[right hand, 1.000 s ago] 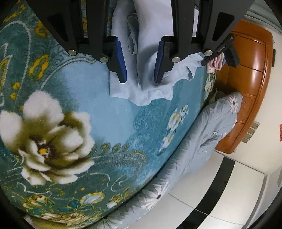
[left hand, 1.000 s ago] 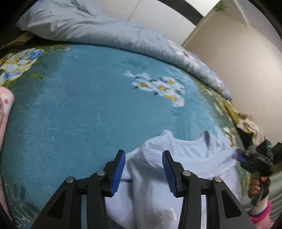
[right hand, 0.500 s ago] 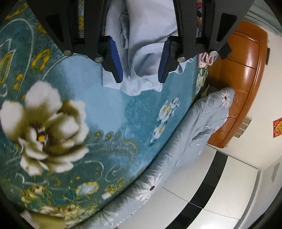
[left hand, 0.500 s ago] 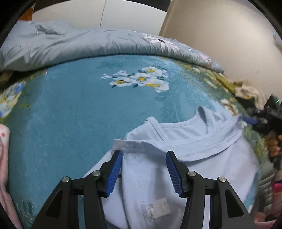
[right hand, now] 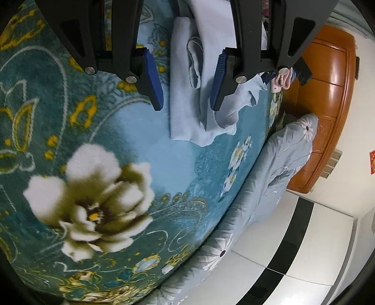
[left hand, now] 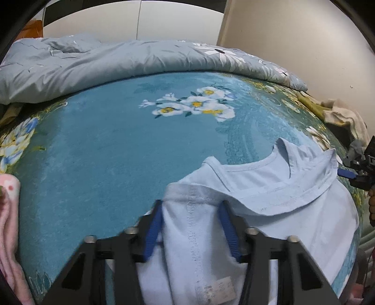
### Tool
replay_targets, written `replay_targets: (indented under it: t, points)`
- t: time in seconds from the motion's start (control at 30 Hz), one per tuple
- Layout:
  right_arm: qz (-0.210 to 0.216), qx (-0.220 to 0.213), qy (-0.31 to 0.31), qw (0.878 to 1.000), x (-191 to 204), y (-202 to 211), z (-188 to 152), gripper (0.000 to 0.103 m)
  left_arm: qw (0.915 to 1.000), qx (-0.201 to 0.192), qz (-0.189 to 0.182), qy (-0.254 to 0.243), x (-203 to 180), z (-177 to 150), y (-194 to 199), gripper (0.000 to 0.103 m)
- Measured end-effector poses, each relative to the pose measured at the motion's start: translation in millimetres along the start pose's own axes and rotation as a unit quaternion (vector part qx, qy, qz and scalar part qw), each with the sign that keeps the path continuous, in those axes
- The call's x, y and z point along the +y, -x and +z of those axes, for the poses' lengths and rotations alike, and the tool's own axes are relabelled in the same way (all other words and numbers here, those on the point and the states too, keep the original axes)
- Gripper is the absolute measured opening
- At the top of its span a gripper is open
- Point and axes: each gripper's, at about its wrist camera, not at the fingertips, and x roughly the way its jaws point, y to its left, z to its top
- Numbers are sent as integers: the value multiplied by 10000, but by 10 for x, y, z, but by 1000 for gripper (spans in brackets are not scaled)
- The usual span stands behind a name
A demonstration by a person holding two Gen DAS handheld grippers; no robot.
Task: Fold clothes
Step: 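Open both grippers and withdraw them from the folded shirt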
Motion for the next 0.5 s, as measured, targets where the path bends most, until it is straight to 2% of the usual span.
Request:
replay_targets:
  t: [0.1, 0.13, 0.23, 0.33, 0.47, 0.5]
  points:
    - [-5, -17, -32, 10000, -28, 28, -17, 43, 10000, -6, 40, 16, -12, 17, 19, 5]
    - [-3, -17, -43, 10000, -36, 34, -25, 43, 9999, -83, 14, 74, 9, 35, 66, 5]
    - [8, 4, -73, 10000, -55, 31, -58, 43, 9972, -324, 57, 677, 261, 114, 204, 5]
    - [13, 85, -88, 9999, -65, -20, -105, 43, 9931, -55, 192, 1158, 547, 126, 79, 5]
    - [33, 221, -53, 9997, -55, -106, -191, 43, 9911, 141, 51, 1325, 605, 78, -45, 6]
    - [41, 238, -32, 9997, -46, -116, -217, 43, 9904, 134, 67, 1376, 613, 80, -18, 11]
